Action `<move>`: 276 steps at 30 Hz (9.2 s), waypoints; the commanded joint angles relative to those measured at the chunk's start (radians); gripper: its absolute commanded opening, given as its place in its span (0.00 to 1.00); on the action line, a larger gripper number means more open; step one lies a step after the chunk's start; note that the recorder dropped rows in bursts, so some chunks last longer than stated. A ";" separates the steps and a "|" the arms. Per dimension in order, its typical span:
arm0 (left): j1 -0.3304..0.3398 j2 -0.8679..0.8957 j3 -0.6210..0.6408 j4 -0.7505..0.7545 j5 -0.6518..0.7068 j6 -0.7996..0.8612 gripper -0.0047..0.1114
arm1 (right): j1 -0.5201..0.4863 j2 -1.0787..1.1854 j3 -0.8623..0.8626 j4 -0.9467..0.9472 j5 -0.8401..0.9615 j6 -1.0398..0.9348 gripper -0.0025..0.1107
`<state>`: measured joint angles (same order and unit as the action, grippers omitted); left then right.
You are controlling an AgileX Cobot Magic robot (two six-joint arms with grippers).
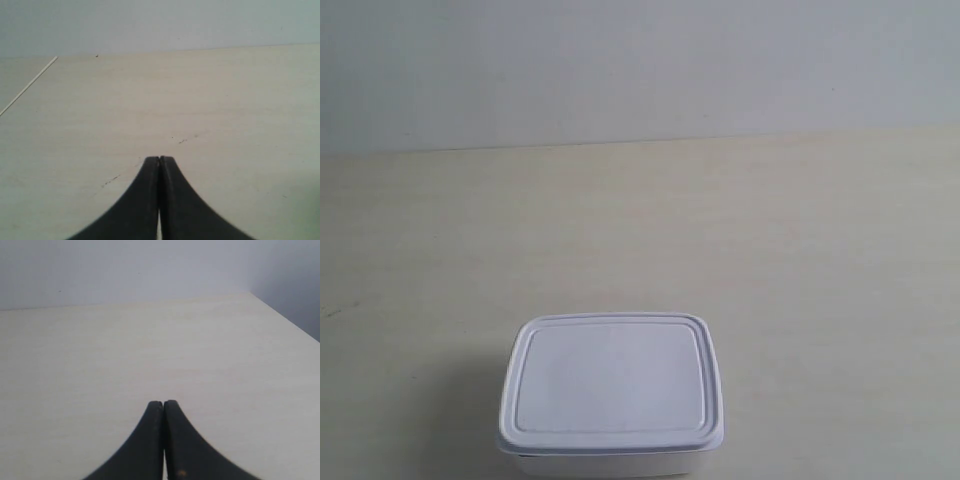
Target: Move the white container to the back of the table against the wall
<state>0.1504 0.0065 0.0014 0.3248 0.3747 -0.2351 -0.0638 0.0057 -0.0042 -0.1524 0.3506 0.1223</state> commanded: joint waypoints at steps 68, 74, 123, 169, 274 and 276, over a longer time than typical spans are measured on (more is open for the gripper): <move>0.002 0.244 -0.210 0.869 -1.063 -1.406 0.04 | 0.035 0.333 -0.369 -1.173 -1.118 1.610 0.02; 0.002 0.554 -0.277 0.956 -1.307 -1.426 0.04 | 0.035 0.620 -0.445 -1.196 -1.377 1.632 0.02; -0.817 1.248 -0.728 1.054 -0.249 -1.464 0.04 | 0.419 1.007 -0.700 -1.447 -0.880 1.738 0.02; -0.920 1.403 -0.405 1.126 -0.458 -1.580 0.04 | 0.657 1.436 -0.465 -1.592 -0.886 1.725 0.02; -0.918 1.635 -0.565 1.189 -0.128 -1.597 0.04 | 0.657 1.685 -0.631 -1.521 -0.645 1.764 0.02; -0.918 1.635 -0.572 1.189 -0.130 -1.597 0.04 | 0.657 1.685 -0.631 -1.521 -0.645 1.764 0.02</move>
<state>-0.7621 1.6396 -0.5583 1.5093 0.2274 -1.8286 0.5916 1.6902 -0.6296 -1.6775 -0.3077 1.8802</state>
